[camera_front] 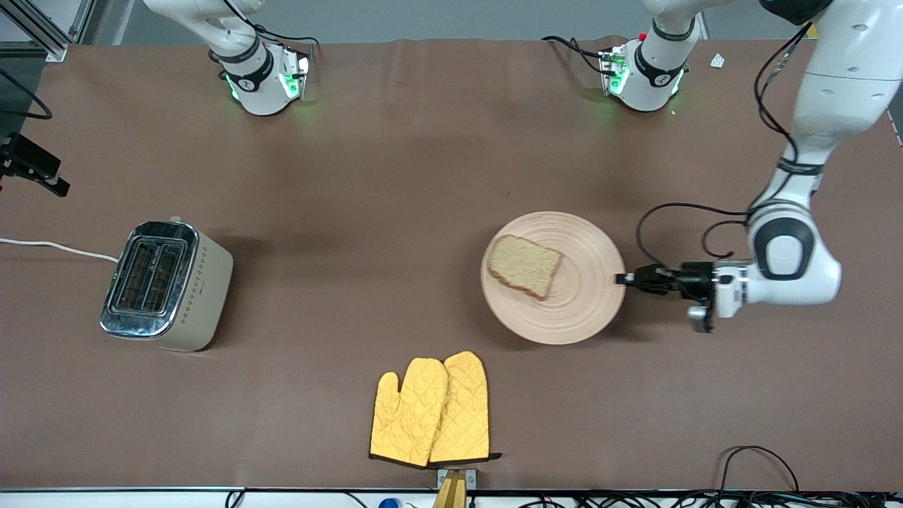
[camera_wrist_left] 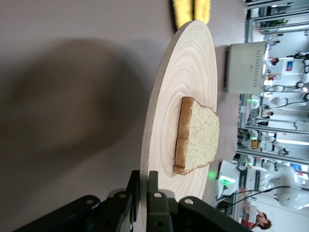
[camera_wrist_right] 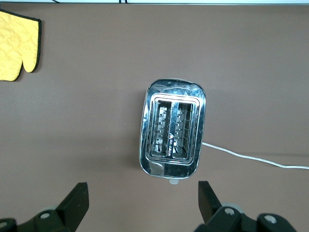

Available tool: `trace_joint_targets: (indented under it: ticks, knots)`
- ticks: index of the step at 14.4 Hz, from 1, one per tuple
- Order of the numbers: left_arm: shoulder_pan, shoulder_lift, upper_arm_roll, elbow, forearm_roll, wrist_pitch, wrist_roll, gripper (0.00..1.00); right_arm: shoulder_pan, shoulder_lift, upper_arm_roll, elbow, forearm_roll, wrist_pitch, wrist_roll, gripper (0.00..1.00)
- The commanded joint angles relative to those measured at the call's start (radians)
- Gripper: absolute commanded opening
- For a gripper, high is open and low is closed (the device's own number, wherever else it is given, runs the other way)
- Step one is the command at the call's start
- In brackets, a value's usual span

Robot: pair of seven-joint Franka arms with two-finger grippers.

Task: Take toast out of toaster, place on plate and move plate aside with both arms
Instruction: 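Drag the plate with the bread away from the toaster with the left gripper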

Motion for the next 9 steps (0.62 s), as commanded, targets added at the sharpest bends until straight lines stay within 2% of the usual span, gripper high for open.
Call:
trace_joint_targets:
  ticks: [1,3,6,9]
  knots:
    - [0.098,0.044,-0.014,0.069,0.080,-0.075,0.014,0.00,-0.010,-0.010,0.009,-0.017,-0.002,0.010,0.005,1.00]
    - [0.153,0.075,-0.009,0.105,0.136,-0.075,0.056,0.00,-0.010,-0.012,0.009,-0.021,-0.002,0.012,0.005,1.00]
    - [0.217,0.171,-0.006,0.176,0.215,-0.076,0.135,0.00,-0.010,-0.012,0.009,-0.034,-0.002,0.024,0.005,1.00]
    - [0.263,0.190,-0.004,0.197,0.247,-0.076,0.162,0.00,-0.010,-0.012,0.009,-0.034,-0.004,0.024,0.005,1.00]
